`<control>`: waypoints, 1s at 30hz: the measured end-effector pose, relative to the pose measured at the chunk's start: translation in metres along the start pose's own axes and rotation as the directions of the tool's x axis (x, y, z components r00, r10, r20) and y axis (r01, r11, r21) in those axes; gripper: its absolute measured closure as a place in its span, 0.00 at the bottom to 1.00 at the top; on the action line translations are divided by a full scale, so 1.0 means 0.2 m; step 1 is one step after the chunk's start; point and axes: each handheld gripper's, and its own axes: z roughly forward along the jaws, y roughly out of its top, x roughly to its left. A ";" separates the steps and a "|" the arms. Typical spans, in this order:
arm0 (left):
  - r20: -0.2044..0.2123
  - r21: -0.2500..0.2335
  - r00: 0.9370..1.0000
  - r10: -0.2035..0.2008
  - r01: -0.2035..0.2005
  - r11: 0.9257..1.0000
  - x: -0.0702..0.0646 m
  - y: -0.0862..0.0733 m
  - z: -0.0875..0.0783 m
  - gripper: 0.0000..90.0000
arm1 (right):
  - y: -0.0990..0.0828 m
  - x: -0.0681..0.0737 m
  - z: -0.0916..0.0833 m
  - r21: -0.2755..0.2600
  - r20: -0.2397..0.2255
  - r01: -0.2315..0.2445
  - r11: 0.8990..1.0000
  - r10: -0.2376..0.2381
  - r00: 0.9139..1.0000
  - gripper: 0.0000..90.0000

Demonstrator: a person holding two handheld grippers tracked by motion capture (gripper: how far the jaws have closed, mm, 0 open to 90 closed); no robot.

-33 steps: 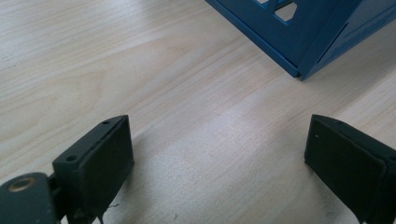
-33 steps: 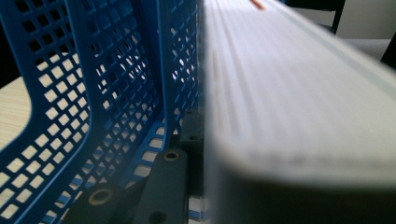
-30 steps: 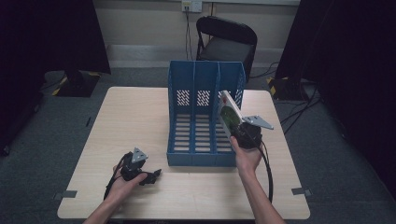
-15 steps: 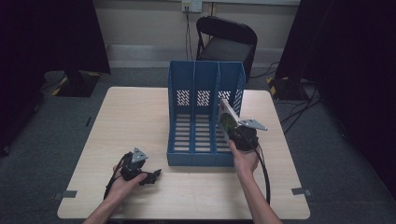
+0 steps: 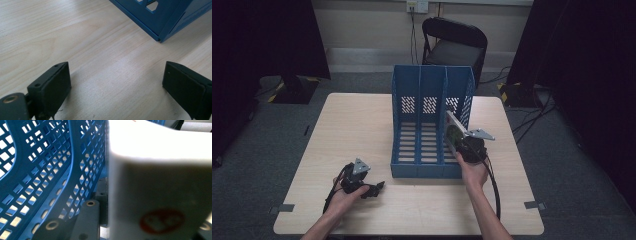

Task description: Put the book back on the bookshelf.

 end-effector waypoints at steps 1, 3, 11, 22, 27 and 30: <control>0.000 0.000 1.000 0.000 0.000 1.000 0.00 0.00 0.00 0.08 | 0.00 0.00 0.00 0.000 0.000 0.000 1.000 0.000 1.000 0.85; 0.000 0.000 1.000 0.000 0.000 1.000 0.00 0.00 0.00 0.08 | -0.02 0.00 0.00 0.003 -0.002 -0.003 1.000 0.003 1.000 0.84; 0.001 0.001 1.000 0.002 -0.002 1.000 0.00 0.00 0.00 0.08 | -0.04 0.01 -0.01 0.003 -0.005 0.022 1.000 -0.022 1.000 0.84; -0.004 0.001 1.000 0.005 -0.005 1.000 0.00 0.00 0.00 0.08 | -0.07 0.01 -0.03 -0.027 -0.013 0.000 1.000 -0.001 1.000 0.83; -0.003 0.001 1.000 0.003 -0.003 1.000 0.00 0.00 0.00 0.08 | -0.06 0.01 -0.05 -0.024 -0.009 0.045 0.999 -0.045 0.999 0.84; -0.003 0.001 1.000 0.003 -0.003 1.000 0.00 0.00 0.00 0.08 | -0.07 0.01 -0.05 -0.027 -0.019 0.016 1.000 -0.017 1.000 0.81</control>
